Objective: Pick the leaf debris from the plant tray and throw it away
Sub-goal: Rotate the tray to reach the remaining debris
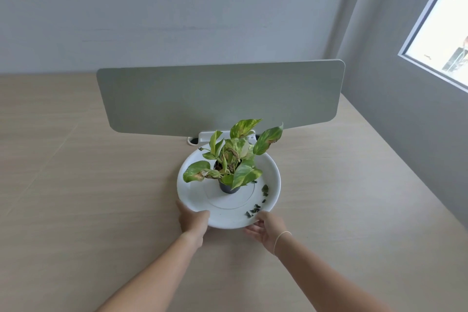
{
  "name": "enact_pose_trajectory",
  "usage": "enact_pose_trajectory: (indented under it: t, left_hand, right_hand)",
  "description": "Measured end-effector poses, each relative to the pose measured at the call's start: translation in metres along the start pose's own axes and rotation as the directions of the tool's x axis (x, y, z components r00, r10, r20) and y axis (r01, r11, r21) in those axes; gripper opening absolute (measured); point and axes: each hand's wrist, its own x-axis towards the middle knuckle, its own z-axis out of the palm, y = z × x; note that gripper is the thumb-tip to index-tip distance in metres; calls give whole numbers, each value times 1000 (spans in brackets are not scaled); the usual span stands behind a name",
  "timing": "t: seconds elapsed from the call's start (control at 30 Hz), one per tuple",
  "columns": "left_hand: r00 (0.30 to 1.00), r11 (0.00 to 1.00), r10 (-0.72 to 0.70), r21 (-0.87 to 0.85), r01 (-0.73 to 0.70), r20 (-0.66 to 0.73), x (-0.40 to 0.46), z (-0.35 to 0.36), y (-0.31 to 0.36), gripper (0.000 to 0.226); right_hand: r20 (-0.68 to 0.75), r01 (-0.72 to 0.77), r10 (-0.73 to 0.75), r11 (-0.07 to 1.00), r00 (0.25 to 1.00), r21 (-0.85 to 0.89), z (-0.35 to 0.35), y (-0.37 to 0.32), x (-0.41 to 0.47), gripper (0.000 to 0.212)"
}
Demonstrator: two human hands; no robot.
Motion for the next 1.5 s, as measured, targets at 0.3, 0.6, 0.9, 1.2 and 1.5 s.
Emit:
enact_pose_trajectory:
  t: [0.3,0.6,0.9,1.2,1.5]
  left_hand:
    - [991,999,-50,18,48,127,23,-19,14,65]
    - [996,995,-64,-78,69,66,38,-23,14,77]
    - [981,995,-35,-86,53,193,25,-8,-5,55]
    - [968,993,-61,-85,84,241,25,-13,0,48]
    - [958,995,-70,-53,88,277,28,-20,8,55]
  right_hand:
    - [-61,66,-72,993,996,-102,-19,-22,7,27]
    - [-179,98,-117,989,977,-111,-22,-24,15,11]
    - [-158,113,-111,994,981,6,-13,-12,11,26]
    - [-391,220,-474,812,789,-540,-18,-25,10,53]
    - [252,332,-670,-8,698,-943,-19,-36,20,28]
